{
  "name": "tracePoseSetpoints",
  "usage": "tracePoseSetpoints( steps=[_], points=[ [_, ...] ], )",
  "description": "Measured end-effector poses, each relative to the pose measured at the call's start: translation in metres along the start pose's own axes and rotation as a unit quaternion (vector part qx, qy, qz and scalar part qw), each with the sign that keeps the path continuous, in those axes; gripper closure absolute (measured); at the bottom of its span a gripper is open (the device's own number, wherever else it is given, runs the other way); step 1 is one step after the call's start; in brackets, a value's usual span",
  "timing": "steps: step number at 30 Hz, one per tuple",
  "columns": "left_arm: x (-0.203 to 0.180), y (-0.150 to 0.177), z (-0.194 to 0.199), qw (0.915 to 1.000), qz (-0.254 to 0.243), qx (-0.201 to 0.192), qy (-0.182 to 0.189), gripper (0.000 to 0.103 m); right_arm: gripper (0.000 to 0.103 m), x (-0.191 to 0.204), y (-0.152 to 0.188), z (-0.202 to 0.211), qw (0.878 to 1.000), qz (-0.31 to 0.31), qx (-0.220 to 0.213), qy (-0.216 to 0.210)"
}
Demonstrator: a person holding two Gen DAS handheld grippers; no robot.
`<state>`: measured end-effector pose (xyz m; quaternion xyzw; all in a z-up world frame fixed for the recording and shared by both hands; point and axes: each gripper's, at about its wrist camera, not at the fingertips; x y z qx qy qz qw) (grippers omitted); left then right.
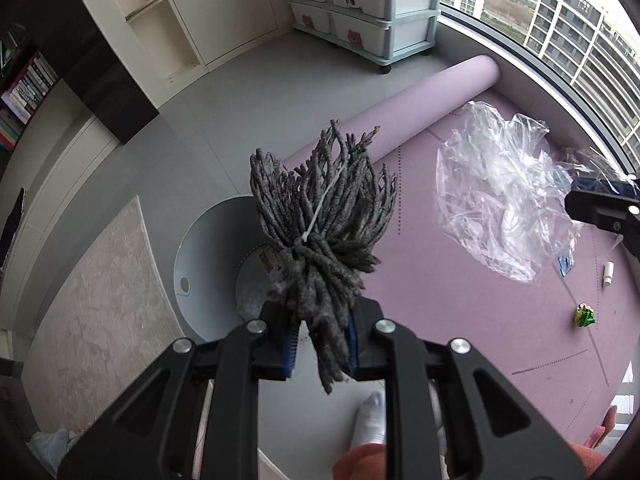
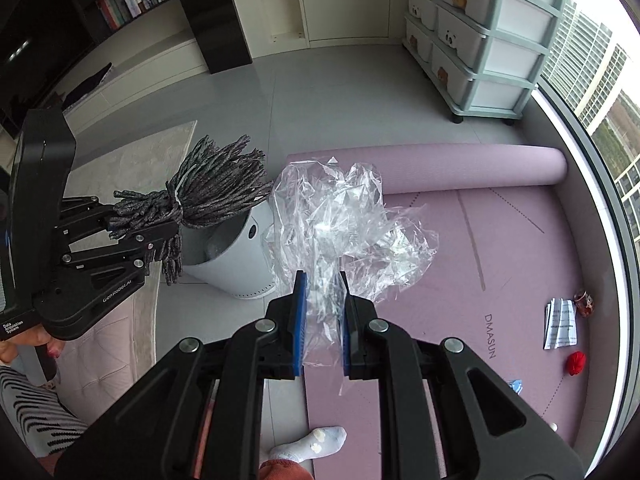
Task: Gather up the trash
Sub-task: 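Lift the mop head and plastic bag and carry them over the grey bin, then open left tool to drop the mop head while right tool releases the plastic bag into the bin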
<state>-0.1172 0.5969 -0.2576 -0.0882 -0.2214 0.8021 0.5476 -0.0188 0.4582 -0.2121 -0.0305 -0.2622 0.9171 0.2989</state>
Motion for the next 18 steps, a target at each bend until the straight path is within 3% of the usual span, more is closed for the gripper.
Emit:
tracePoseSetpoints(
  steps=[5, 10, 11, 13, 18],
  points=[
    [0.052, 0.008, -0.026, 0.9997, 0.008, 0.021, 0.008, 0.084, 0.090, 0.050, -0.022, -0.027, 1.000, 0.009, 0.013, -0.007],
    [0.096, 0.019, -0.057, 0.9987, -0.019, 0.041, 0.023, 0.079, 0.090, 0.097, -0.037, -0.058, 1.000, -0.010, 0.023, -0.002],
    [0.104, 0.022, -0.062, 0.9982, -0.021, 0.047, 0.031, 0.076, 0.090, 0.103, -0.040, -0.065, 1.000, -0.015, 0.025, -0.001],
    [0.117, 0.025, -0.073, 0.9977, -0.021, 0.057, 0.028, 0.034, 0.090, 0.116, -0.045, -0.076, 0.999, -0.022, 0.030, -0.002],
    [0.142, 0.031, -0.077, 0.9973, -0.046, 0.042, 0.038, 0.030, 0.090, 0.146, -0.059, -0.101, 0.999, -0.021, 0.035, -0.009]
  ],
)
Point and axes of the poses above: each gripper's, at about its wrist camera, not at the fingertips, and z roughly against the way its jaws point, x to its left, y to its underside, and after that the axes turned 5 degrees about -x, right-handed
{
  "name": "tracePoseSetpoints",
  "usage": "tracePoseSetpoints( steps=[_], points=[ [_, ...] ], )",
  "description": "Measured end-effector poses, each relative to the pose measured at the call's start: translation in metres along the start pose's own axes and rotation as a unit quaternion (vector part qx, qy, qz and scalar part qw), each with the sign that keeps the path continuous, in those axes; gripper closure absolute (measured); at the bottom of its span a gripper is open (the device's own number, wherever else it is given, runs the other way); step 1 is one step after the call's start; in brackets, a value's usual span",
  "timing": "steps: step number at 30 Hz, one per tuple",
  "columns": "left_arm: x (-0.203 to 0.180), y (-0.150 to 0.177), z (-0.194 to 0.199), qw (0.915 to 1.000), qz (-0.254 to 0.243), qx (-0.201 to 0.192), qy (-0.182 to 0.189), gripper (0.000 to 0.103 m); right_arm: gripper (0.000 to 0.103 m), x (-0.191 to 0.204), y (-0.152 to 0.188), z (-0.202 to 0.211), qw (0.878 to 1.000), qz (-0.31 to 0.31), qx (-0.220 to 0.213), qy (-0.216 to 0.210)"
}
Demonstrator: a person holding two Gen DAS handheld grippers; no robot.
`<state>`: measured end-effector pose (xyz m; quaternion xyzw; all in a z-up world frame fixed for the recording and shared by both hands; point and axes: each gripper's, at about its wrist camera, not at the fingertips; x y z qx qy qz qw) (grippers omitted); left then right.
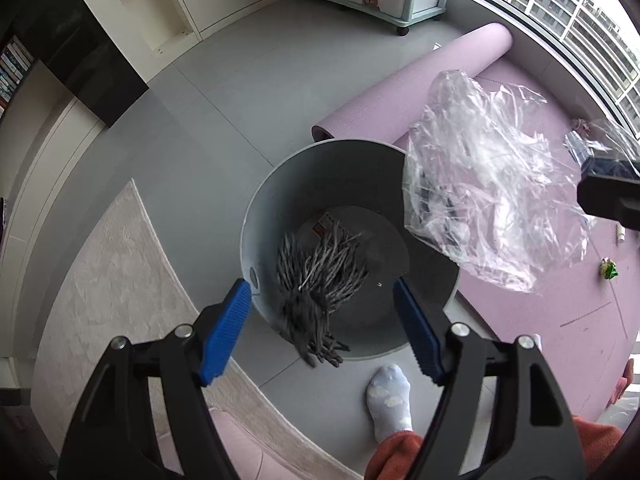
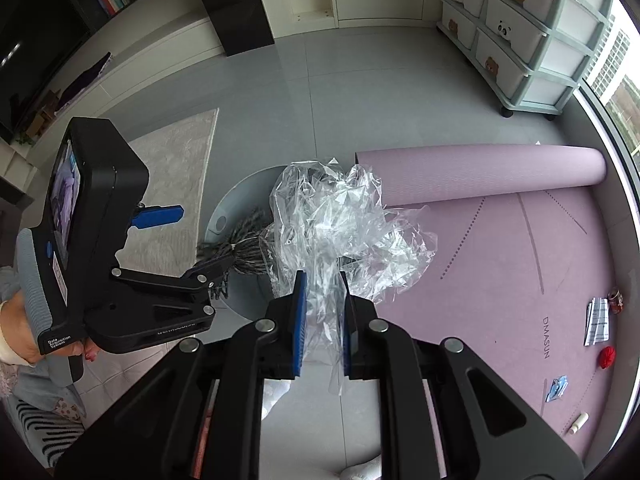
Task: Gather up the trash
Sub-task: 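Open left tool to drop the mop head while right tool releases the plastic bag into the bin, then move both tools back over the mat toward the snack wrapper and blister pack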
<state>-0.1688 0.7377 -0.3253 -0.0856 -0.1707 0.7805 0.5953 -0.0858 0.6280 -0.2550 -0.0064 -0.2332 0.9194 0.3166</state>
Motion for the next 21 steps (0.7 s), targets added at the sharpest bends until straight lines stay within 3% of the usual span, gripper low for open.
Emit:
tracePoseSetpoints(
  steps=[8, 9, 10, 12, 21],
  points=[
    [0.028, 0.010, 0.006, 0.9998, -0.019, -0.002, 0.002, 0.030, 0.089, 0.036, -0.024, -0.029, 1.000, 0.008, -0.003, -0.013],
    [0.030, 0.010, 0.007, 0.9998, -0.019, -0.002, 0.002, 0.030, 0.080, 0.038, -0.025, -0.033, 1.000, 0.008, 0.002, -0.012],
    [0.032, 0.011, 0.008, 0.9998, -0.019, -0.002, 0.002, 0.030, 0.065, 0.042, -0.026, -0.038, 1.000, 0.010, 0.007, -0.010],
    [0.035, 0.010, 0.010, 0.9997, -0.023, -0.004, 0.003, 0.030, 0.051, 0.046, -0.026, -0.042, 1.000, 0.015, 0.006, -0.005],
    [0.019, -0.008, 0.017, 0.9982, -0.055, -0.016, 0.016, 0.030, 0.051, 0.024, -0.011, -0.028, 1.000, -0.023, -0.005, 0.010]
  ],
)
Point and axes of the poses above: each gripper's, at about its wrist camera, not at the fingertips, and z roughly against the way its jaws point, x to its left, y to its underside, and after that the axes turned 5 degrees about -x, right-handed
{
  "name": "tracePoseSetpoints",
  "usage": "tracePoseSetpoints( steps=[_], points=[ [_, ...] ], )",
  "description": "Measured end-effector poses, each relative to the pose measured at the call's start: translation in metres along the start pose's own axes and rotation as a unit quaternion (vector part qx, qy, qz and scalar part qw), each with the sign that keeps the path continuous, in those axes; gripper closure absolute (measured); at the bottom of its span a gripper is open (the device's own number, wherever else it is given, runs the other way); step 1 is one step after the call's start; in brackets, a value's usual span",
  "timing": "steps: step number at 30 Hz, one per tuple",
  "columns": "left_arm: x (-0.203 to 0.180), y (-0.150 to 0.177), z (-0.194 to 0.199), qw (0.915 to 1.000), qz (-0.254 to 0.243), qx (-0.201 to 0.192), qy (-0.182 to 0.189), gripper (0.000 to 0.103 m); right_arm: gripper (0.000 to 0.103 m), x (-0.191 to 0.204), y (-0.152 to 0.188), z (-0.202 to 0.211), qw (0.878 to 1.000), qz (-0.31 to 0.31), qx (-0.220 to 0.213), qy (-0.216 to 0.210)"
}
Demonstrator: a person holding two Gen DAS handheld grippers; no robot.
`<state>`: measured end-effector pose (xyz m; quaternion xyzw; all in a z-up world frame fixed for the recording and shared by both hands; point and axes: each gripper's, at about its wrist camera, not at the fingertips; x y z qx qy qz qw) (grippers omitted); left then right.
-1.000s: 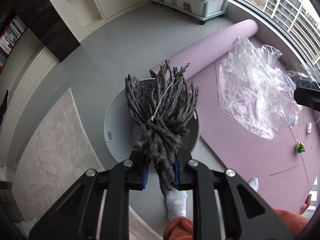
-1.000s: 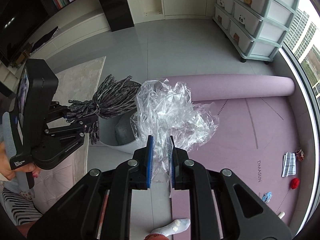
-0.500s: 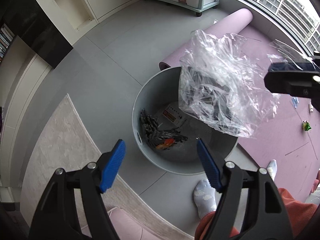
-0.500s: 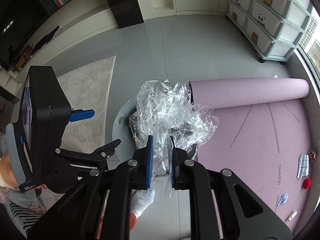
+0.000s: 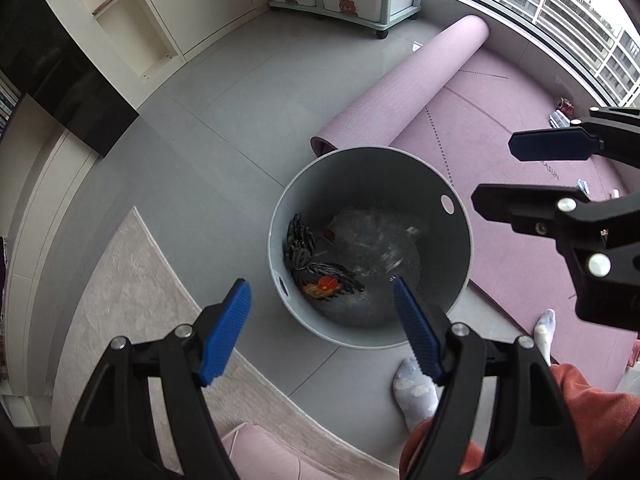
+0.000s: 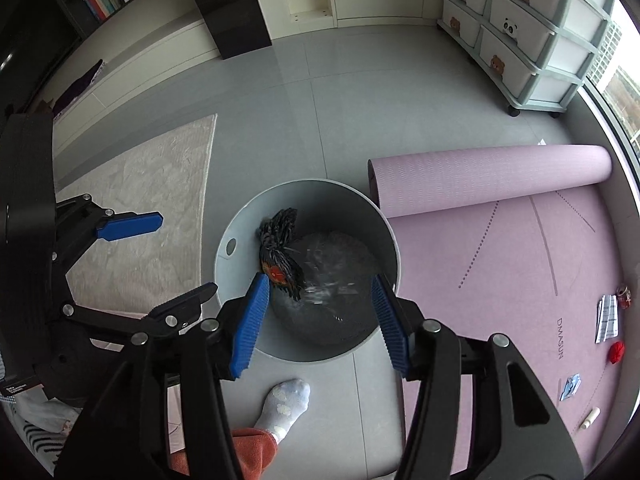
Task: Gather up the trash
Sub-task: 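Move both tools back over the mat toward the snack wrapper and blister pack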
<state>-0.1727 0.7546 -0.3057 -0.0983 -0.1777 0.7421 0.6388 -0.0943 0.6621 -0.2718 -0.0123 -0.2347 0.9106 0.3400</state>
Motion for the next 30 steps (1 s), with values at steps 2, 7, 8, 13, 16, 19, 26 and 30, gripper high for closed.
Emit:
tracePoseSetpoints(
  steps=[2, 7, 8, 13, 16, 19, 26, 30],
  points=[
    [-0.011, -0.009, 0.001, 0.9999, -0.013, -0.004, 0.006, 0.030, 0.051, -0.014, 0.007, 0.008, 1.000, -0.017, -0.004, 0.010],
    [-0.061, -0.033, 0.005, 0.9974, -0.064, -0.013, 0.030, 0.030, 0.051, -0.068, 0.030, 0.038, 0.996, -0.078, -0.019, 0.048],
    [-0.074, -0.039, 0.005, 0.9964, -0.076, -0.015, 0.036, 0.030, 0.051, -0.080, 0.037, 0.046, 0.994, -0.092, -0.022, 0.057],
    [-0.153, -0.068, 0.012, 0.9879, -0.138, -0.028, 0.065, 0.030, 0.051, -0.156, 0.078, 0.089, 0.980, -0.164, -0.037, 0.108],
    [-0.208, -0.086, 0.019, 0.9809, -0.171, -0.040, 0.083, 0.030, 0.051, -0.206, 0.110, 0.121, 0.969, -0.203, -0.044, 0.137],
    [-0.269, -0.103, 0.026, 0.9732, -0.202, -0.050, 0.098, 0.030, 0.051, -0.257, 0.149, 0.152, 0.956, -0.238, -0.049, 0.164],
    [-0.427, -0.132, 0.040, 0.9537, -0.263, -0.064, 0.130, 0.030, 0.051, -0.380, 0.239, 0.226, 0.925, -0.314, -0.053, 0.208],
    [-0.512, -0.142, 0.047, 0.9435, -0.289, -0.074, 0.143, 0.030, 0.051, -0.443, 0.286, 0.258, 0.912, -0.338, -0.053, 0.226]
  ],
)
Point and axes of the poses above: each gripper's, at about its wrist camera, not at the fingertips, and z roughly against the way its jaws point, x to its left, y to its underside, and after that the axes turned 5 degrees about -x, right-handed
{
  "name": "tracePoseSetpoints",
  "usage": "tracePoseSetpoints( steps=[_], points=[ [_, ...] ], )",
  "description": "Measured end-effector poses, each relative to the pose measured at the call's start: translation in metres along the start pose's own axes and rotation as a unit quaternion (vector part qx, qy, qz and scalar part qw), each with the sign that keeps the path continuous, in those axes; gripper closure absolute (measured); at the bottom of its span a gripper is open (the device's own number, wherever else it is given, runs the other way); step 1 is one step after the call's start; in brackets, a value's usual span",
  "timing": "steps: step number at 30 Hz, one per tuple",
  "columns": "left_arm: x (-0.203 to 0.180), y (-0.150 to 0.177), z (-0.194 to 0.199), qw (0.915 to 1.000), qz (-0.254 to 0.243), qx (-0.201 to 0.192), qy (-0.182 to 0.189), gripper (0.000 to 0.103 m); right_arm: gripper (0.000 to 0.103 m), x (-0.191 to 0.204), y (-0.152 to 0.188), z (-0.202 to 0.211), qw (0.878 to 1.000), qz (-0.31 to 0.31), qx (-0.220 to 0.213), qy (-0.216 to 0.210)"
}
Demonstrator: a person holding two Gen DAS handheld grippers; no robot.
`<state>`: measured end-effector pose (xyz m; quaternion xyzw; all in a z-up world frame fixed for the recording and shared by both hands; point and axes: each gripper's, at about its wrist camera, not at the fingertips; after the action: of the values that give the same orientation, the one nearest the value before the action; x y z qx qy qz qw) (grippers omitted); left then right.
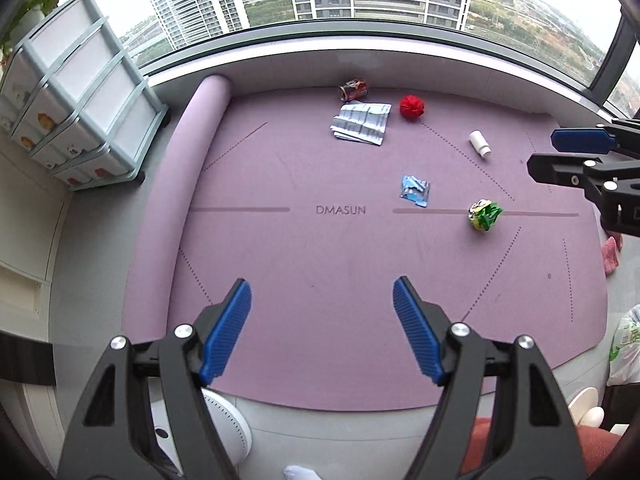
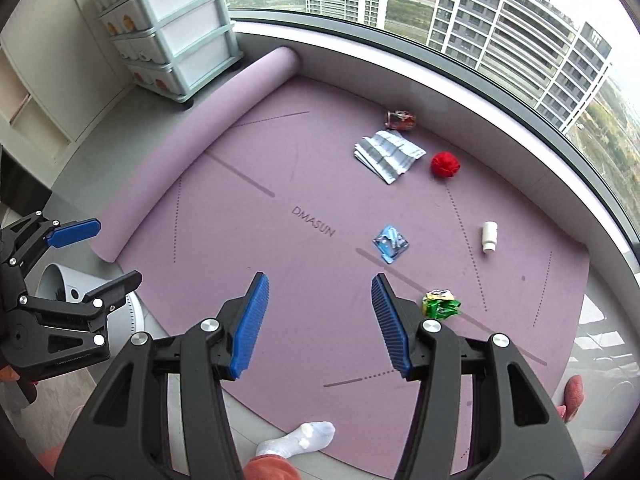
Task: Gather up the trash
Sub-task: 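Move both tools back over the mat toward the snack wrapper and blister pack, then grasp the green-yellow snack wrapper with right tool while left tool grasps the blue blister pack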
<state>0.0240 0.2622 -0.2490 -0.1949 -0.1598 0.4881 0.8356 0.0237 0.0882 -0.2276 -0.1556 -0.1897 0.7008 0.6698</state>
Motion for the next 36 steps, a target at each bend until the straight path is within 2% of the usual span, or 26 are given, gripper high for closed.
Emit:
tracePoseSetpoints(
  steps=[5, 11, 19, 25, 30, 33, 36],
  points=[
    [-0.067, -0.046, -0.037, 0.9995, -0.019, 0.000, 0.027, 0.030, 0.050, -0.084, -0.001, -0.008, 0.999, -0.023, 0.000, 0.030],
    [-0.124, -0.080, -0.087, 0.9953, -0.077, 0.011, 0.057, 0.030, 0.043, -0.154, 0.018, -0.045, 0.995, -0.083, 0.023, 0.054],
    [-0.162, -0.107, -0.182, 0.9878, -0.131, 0.032, 0.078, 0.030, 0.032, -0.206, 0.041, -0.125, 0.987, -0.129, 0.063, 0.076],
    [-0.189, -0.098, -0.286, 0.9846, -0.158, 0.032, 0.067, 0.028, 0.031, -0.229, 0.080, -0.219, 0.981, -0.164, 0.081, 0.069],
    [-0.210, -0.074, -0.365, 0.9827, -0.173, 0.026, 0.060, 0.028, 0.031, -0.239, 0.119, -0.301, 0.980, -0.161, 0.090, 0.080],
    [-0.220, -0.061, -0.397, 0.9833, -0.168, 0.029, 0.065, 0.028, 0.031, -0.250, 0.143, -0.335, 0.977, -0.170, 0.094, 0.089],
    [-0.233, -0.048, -0.412, 0.9828, -0.167, 0.029, 0.074, 0.028, 0.031, -0.258, 0.162, -0.358, 0.976, -0.170, 0.100, 0.091]
  ],
)
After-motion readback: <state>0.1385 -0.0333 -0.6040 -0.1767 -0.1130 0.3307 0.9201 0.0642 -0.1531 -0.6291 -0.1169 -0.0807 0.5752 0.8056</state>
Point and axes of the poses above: each gripper's, at about its wrist camera, not at the fingertips, and z roughly against the way its jaws point, x to its left, y to its underside, and after that the axes turned 5 degrees about -x, right-handed
